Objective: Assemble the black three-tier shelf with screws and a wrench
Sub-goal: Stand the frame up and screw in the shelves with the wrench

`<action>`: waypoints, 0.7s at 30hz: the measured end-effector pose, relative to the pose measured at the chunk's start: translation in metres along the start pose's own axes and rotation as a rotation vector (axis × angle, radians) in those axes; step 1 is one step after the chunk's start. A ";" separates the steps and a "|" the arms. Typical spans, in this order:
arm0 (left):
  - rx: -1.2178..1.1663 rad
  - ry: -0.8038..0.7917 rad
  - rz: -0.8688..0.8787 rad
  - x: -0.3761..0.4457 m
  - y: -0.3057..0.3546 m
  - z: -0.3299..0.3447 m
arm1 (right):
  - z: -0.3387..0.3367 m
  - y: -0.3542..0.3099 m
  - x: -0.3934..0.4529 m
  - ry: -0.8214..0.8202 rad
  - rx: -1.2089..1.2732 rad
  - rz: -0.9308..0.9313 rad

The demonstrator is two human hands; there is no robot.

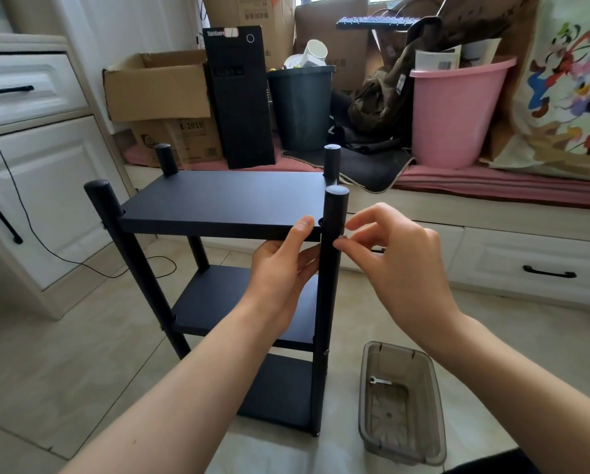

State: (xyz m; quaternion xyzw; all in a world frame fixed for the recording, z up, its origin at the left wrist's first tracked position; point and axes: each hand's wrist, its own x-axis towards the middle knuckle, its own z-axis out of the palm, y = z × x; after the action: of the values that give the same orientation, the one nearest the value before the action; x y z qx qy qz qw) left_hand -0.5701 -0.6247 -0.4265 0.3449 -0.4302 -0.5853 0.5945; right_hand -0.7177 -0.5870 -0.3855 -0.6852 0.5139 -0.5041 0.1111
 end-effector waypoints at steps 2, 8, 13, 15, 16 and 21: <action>-0.003 0.007 -0.002 0.000 0.000 0.000 | -0.001 0.000 0.000 -0.005 0.003 -0.003; 0.009 0.003 0.006 0.001 0.000 0.000 | -0.001 0.003 0.001 -0.026 0.045 0.040; 0.001 0.005 0.007 0.000 0.001 0.000 | -0.002 0.005 0.005 -0.054 0.143 0.121; -0.005 0.008 0.006 0.000 0.001 0.001 | -0.003 0.005 0.006 -0.080 0.219 0.164; -0.005 0.010 0.006 0.000 0.002 0.001 | -0.003 0.005 0.006 -0.089 0.244 0.178; 0.004 0.024 0.002 -0.001 0.004 0.003 | -0.001 0.007 0.009 -0.083 0.225 0.197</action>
State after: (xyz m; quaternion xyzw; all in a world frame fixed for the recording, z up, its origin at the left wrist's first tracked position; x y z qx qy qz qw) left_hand -0.5712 -0.6235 -0.4221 0.3527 -0.4243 -0.5798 0.5995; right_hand -0.7227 -0.5966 -0.3845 -0.6349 0.5138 -0.5165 0.2571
